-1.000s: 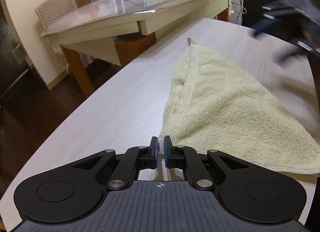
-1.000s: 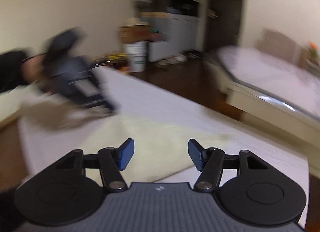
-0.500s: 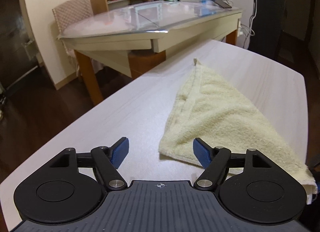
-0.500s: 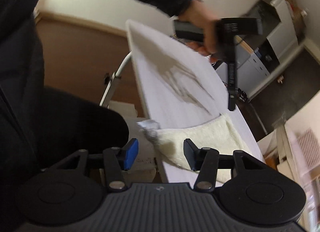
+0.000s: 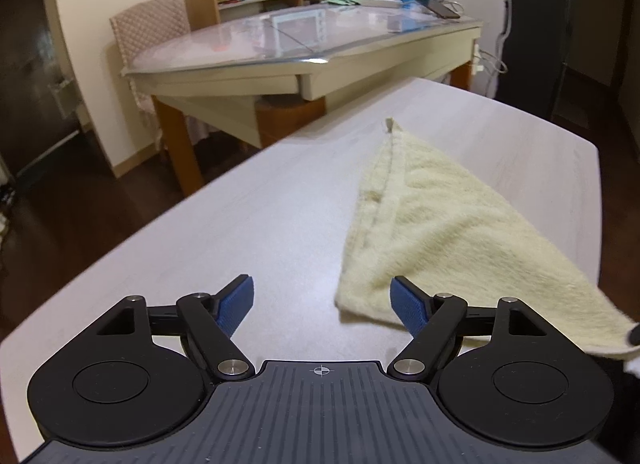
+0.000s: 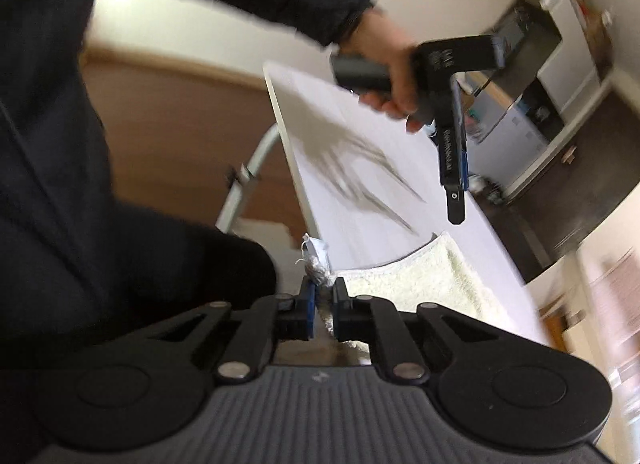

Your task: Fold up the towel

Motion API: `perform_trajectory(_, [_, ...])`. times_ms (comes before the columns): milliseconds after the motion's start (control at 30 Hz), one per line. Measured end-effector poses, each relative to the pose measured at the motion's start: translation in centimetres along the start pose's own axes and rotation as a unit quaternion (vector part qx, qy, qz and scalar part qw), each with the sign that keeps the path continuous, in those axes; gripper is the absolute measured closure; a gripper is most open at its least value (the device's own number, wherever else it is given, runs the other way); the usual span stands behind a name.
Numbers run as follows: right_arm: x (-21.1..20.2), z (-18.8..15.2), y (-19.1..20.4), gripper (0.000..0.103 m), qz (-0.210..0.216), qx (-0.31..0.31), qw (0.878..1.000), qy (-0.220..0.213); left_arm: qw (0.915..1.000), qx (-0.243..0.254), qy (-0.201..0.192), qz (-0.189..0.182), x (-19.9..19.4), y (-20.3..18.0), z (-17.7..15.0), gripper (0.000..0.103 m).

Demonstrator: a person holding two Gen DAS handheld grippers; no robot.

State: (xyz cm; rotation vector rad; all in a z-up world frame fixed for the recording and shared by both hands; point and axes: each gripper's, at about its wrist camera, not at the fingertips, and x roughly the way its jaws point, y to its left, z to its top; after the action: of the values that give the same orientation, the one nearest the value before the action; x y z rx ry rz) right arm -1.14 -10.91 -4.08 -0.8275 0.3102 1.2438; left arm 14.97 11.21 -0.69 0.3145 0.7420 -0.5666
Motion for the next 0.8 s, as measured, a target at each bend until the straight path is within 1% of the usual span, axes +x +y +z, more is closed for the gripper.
perform_trajectory(100, [-2.4,0.5,-1.0,0.094,0.027,0.034,0.999,-0.014,0.9997,0.023,0.008,-0.001,0.5,-1.3,-0.7,0.019])
perform_trajectory(200, [-3.7,0.5,-1.6,0.094,0.047,0.053,0.997,-0.019,0.9987,0.046,0.021,-0.003,0.9,-2.8,-1.5,0.019])
perform_trajectory(333, [-4.3,0.5,-2.7,0.094,0.079,0.071,0.994,-0.025,0.9986,0.046,0.025,0.002,0.9,-3.6,-2.3,0.019])
perform_trajectory(433, [-5.2,1.0,-4.0,0.094,0.093,0.085,0.991,-0.046,0.9983,0.049,0.032,0.003,0.4,-4.0,-2.8,0.019])
perform_trajectory(533, [-6.3,1.1,-8.4,0.095,0.083,0.116,0.986,-0.084,0.9975,0.057,0.041,0.004,0.2,-4.0,-2.7,0.019])
perform_trajectory(633, [-6.7,-0.1,-13.5,0.095,0.065,0.161,0.978,-0.112,0.9977,0.050,0.046,-0.005,0.4,-3.4,-2.3,0.019])
perform_trajectory(667, [-6.7,-0.9,-15.9,0.095,0.057,0.186,0.973,-0.121,0.9979,0.045,0.045,-0.008,0.4,-3.1,-2.2,0.019])
perform_trajectory(733, [-6.5,-2.5,-19.4,0.095,0.048,0.231,0.962,-0.134,0.9995,0.021,0.024,-0.004,-0.3,-2.1,-1.8,0.019])
perform_trajectory(767, [-6.2,-3.8,-22.0,0.095,0.043,0.271,0.951,-0.142,0.9999,0.008,0.013,-0.001,-0.5,-1.5,-1.5,0.019])
perform_trajectory(800, [-6.1,-4.8,-23.6,0.095,0.040,0.299,0.942,-0.147,1.0000,-0.002,0.003,0.006,-0.9,-0.9,-1.2,0.019])
